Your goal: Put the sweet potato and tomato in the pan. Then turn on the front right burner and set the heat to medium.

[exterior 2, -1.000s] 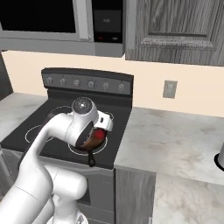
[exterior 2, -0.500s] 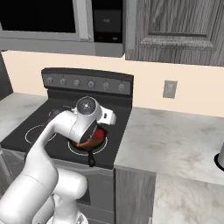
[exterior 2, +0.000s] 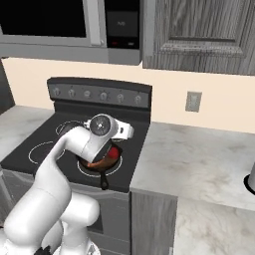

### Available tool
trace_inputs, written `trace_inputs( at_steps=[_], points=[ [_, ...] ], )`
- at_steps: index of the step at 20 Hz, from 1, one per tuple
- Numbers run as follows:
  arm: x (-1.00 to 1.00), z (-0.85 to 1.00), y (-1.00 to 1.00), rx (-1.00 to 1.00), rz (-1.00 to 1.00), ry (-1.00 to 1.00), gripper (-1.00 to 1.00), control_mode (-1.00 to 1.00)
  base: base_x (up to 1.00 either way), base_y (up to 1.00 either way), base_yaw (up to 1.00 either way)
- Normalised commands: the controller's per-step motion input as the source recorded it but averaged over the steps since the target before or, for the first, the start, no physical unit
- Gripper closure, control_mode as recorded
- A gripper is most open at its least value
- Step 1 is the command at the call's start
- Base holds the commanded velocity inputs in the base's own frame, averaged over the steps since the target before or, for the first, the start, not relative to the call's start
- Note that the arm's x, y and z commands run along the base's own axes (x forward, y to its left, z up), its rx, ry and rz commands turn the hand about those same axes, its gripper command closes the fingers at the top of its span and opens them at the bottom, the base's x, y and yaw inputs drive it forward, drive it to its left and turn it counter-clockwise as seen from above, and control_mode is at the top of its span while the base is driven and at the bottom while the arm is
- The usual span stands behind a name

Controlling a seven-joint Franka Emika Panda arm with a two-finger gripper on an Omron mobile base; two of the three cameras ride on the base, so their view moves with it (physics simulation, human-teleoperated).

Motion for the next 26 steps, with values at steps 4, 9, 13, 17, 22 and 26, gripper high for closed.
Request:
trace_inputs(
  at_steps=[4,9,13,17,22,26],
  points=[
    [0.26,0.05,0.0,0.0,0.01,-0.13,-1.0,-1.0,0.0,0.0,0.0],
    [0.26,0.07,0.0,-0.01,0.01,-0.12,-1.0,-1.0,0.0,0.0,0.0],
    [0.26,0.03,0.0,-0.01,0.02,-0.08,-1.0,-1.0,0.0,0.0,0.0],
    [0.24,0.01,0.0,-0.01,0.02,-0.1,-1.0,-1.0,0.0,0.0,0.0],
    [0.13,0.02,-0.02,-0.01,0.01,-0.15,-1.0,-1.0,0.0,0.0,0.0],
    [0.1,0.03,-0.01,-0.02,0.0,-0.15,-1.0,-1.0,0.0,0.0,0.0]
  ],
)
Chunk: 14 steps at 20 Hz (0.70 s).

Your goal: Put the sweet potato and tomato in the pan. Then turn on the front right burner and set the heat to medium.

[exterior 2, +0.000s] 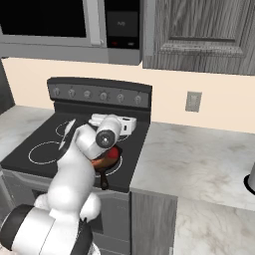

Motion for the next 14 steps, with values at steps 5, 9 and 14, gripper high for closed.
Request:
trace_inputs(
  at_steps=[5,9,14],
  points=[
    [0.15,0.0,0.0,-0.02,0.0,-0.08,-1.0,-1.0,0.0,0.0,0.0],
    [0.16,0.05,0.0,-0.01,0.0,-0.03,-1.0,-1.0,0.0,0.0,0.0],
    [0.09,0.17,-0.03,0.0,0.0,-0.03,-1.0,-1.0,0.0,0.0,0.0]
  ],
)
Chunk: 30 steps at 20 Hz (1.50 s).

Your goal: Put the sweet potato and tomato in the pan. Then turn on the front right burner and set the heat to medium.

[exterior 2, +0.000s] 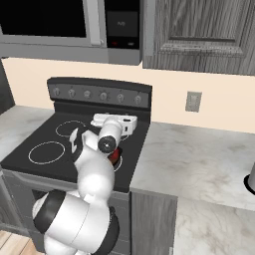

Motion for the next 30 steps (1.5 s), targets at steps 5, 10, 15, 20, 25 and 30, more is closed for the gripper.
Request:
trace_inputs(
  at_steps=[5,10,15,20,25,30],
  points=[
    [0.05,0.21,-0.08,0.0,0.0,-0.02,-1.0,-1.0,0.0,0.0,0.0],
    [0.04,0.16,-0.09,0.0,0.0,0.0,-1.0,-1.0,0.0,0.0,0.0],
    [0.05,0.15,-0.01,0.0,0.0,0.0,-1.0,-1.0,0.0,0.0,0.0],
    [0.08,0.16,0.0,-0.02,0.0,0.0,-1.0,-1.0,0.0,0.0,0.0],
    [0.3,0.02,0.0,-0.03,0.0,0.02,-1.0,-1.0,0.0,0.0,0.0],
    [0.31,0.0,0.0,-0.06,0.0,0.0,-1.0,-1.0,0.0,0.0,0.0]
  ],
)
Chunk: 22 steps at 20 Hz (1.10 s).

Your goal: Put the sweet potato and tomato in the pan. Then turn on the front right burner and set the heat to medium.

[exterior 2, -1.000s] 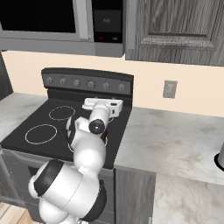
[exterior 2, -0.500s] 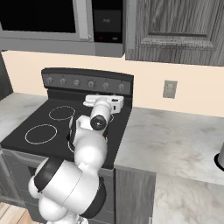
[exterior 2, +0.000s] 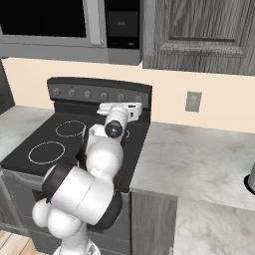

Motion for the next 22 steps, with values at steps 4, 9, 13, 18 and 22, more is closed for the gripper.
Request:
trace_inputs(
  at_steps=[4,9,13,18,22],
  points=[
    [0.24,-0.07,0.0,-0.05,0.0,0.0,-1.0,-1.0,0.0,0.0,0.0],
    [0.17,-0.16,0.0,-0.06,0.0,0.0,-1.0,-1.0,0.0,0.0,0.0],
    [0.19,-0.14,0.0,-0.04,0.0,0.0,-1.0,-1.0,0.0,0.0,0.0],
    [0.25,-0.09,0.0,-0.02,0.0,0.0,-1.0,-1.0,0.0,0.0,0.0],
    [0.22,-0.13,0.0,0.0,0.0,0.0,-1.0,-1.0,0.0,0.0,0.0]
  ],
)
